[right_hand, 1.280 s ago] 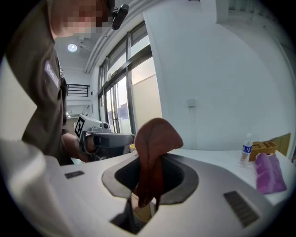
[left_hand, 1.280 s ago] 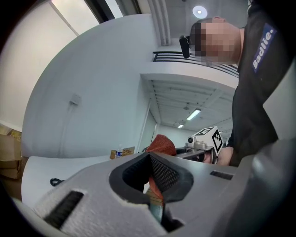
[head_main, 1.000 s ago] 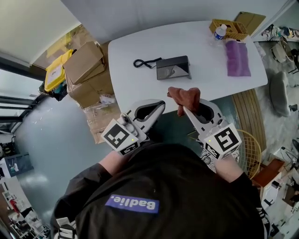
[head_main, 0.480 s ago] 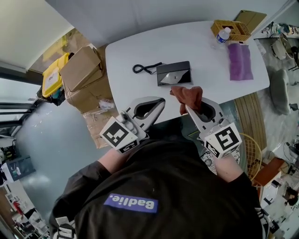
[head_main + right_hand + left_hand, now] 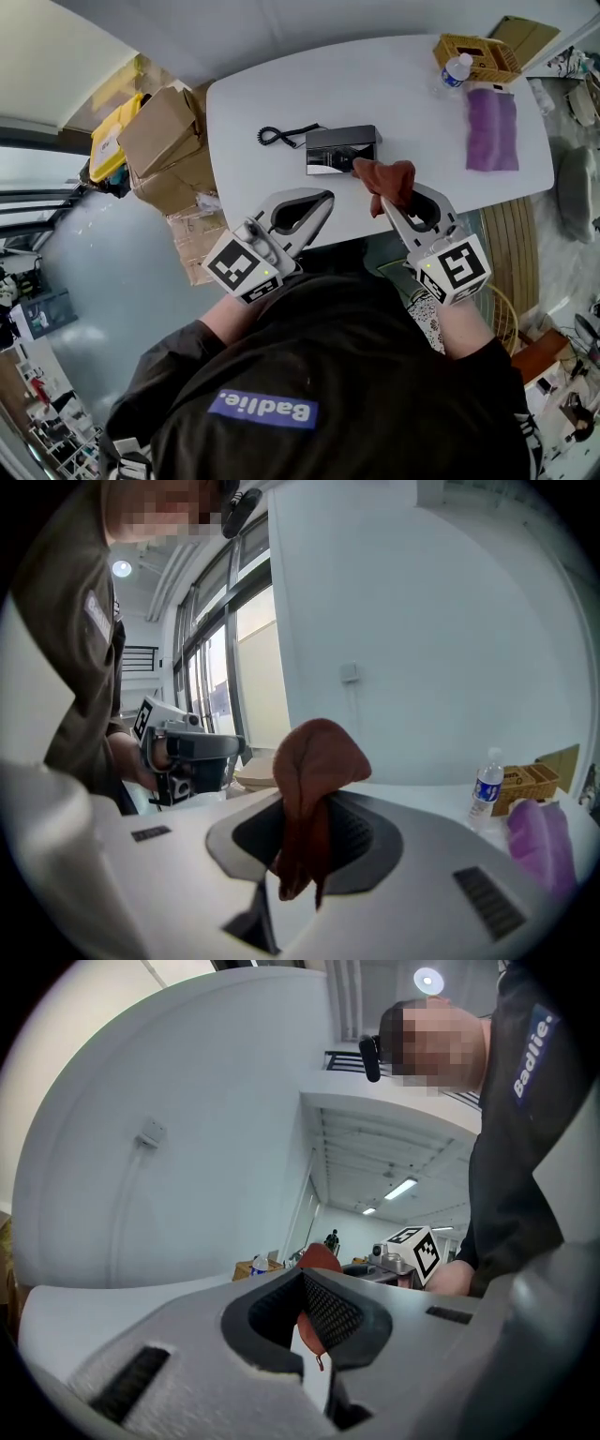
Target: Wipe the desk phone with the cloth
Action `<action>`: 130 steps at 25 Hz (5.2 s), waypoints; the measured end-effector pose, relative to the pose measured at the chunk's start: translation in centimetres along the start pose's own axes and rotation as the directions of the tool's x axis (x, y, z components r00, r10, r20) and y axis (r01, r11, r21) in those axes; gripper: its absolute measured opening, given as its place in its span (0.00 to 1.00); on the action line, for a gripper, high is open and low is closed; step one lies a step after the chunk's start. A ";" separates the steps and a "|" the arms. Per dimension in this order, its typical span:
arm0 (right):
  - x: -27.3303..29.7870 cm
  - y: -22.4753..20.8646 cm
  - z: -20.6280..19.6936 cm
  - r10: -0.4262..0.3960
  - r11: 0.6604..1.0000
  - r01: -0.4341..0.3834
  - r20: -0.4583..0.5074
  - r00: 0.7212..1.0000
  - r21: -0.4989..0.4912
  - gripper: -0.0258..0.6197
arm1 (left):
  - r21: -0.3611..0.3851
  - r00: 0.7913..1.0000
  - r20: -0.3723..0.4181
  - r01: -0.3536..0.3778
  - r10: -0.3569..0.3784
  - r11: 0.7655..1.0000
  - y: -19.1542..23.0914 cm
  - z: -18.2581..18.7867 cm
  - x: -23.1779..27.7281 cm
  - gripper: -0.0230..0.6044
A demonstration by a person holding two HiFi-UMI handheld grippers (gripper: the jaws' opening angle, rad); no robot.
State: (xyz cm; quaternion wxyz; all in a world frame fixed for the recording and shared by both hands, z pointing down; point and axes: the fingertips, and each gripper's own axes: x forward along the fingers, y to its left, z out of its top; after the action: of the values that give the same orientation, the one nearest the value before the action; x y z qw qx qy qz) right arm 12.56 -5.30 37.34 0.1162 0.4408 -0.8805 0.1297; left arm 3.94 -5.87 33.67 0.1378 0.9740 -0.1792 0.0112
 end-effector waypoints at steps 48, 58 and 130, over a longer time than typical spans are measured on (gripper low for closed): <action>9.5 -9.4 -17.1 0.037 0.998 -0.023 -0.261 0.965 0.056 0.18 | -0.033 0.996 -0.061 -0.068 0.066 0.997 1.5 -2.3 3.5 0.05; 6.5 -6.1 -19.1 0.004 0.996 0.026 -0.334 0.943 0.085 0.18 | -0.036 0.999 -0.046 -0.004 0.003 0.999 0.2 -2.7 0.9 0.05; 23.6 -2.2 -15.0 0.144 0.816 -0.490 -0.712 0.687 -0.308 0.18 | -0.132 0.936 0.095 -0.325 0.338 0.936 12.9 1.8 -7.1 0.05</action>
State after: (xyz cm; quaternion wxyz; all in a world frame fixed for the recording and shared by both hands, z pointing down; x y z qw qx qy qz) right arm 1.90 -19.28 59.21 0.4981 0.1582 -0.8493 0.0751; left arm -7.33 -15.51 34.86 0.1788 0.9193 -0.3492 -0.0329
